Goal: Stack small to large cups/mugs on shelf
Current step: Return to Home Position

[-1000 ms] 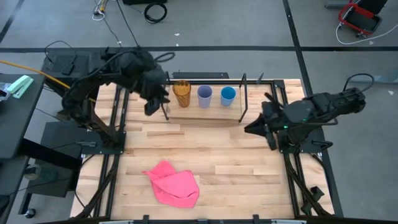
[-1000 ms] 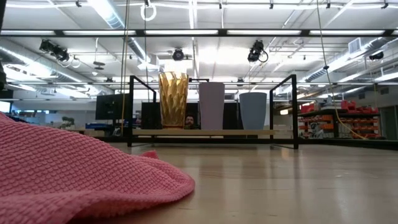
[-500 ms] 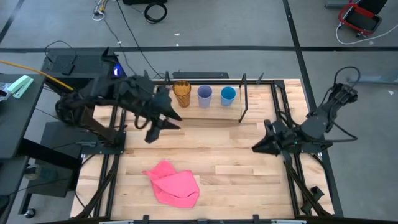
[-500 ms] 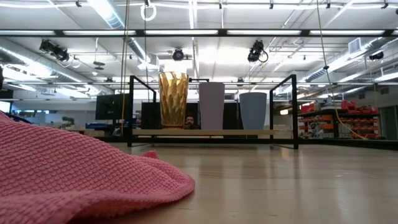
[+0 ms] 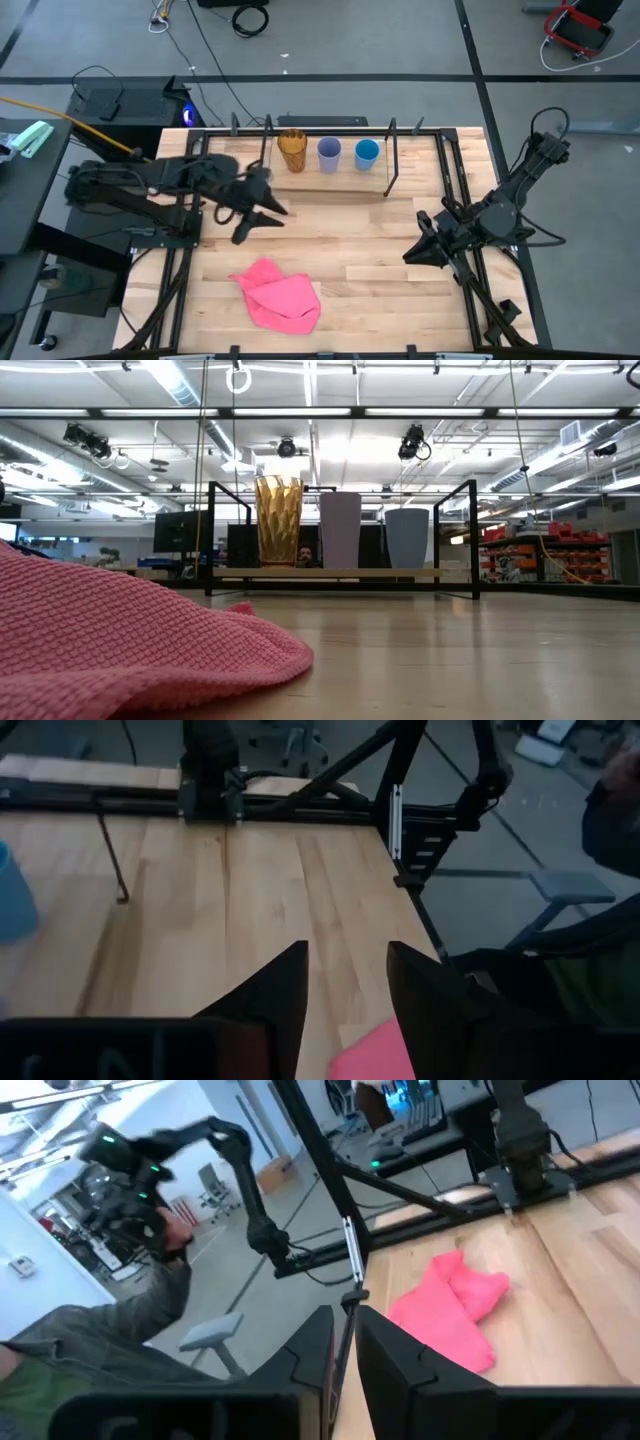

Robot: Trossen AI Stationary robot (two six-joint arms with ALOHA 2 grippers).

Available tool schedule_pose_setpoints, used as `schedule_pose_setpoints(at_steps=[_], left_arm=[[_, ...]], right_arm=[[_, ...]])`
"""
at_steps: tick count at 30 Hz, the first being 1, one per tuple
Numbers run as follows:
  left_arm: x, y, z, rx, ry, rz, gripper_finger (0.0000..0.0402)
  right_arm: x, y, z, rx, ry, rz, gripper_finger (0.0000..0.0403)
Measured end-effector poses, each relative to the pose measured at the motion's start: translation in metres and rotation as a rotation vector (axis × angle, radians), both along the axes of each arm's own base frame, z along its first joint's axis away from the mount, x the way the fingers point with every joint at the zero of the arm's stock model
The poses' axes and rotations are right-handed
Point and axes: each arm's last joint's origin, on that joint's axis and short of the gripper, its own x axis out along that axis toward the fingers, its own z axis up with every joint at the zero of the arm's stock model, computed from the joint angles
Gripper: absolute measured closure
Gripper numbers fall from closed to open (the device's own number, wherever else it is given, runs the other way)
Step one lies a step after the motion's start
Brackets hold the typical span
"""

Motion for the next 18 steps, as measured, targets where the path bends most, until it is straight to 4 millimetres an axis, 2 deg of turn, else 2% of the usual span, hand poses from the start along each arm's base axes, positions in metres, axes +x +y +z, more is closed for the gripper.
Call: schedule_pose_setpoints(at_steps=[10, 14, 18], left_arm=[[-0.068, 0.004, -0.056, -0.058, -0.232, 0.015, 0.0248], [-0.089, 0.006, -0.071, -0.071, -0.318, 0.015, 0.0253], [-0.110, 0.007, -0.079, -0.071, -0.388, 0.012, 0.0256]], right_arm=[[0.010, 0.001, -0.017, -0.035, -0.165, -0.019, 0.0351], [0.012, -0.005, -0.022, -0.038, -0.175, -0.012, 0.0351], [0.009, -0.019, -0.015, -0.042, -0.223, -0.035, 0.0351]])
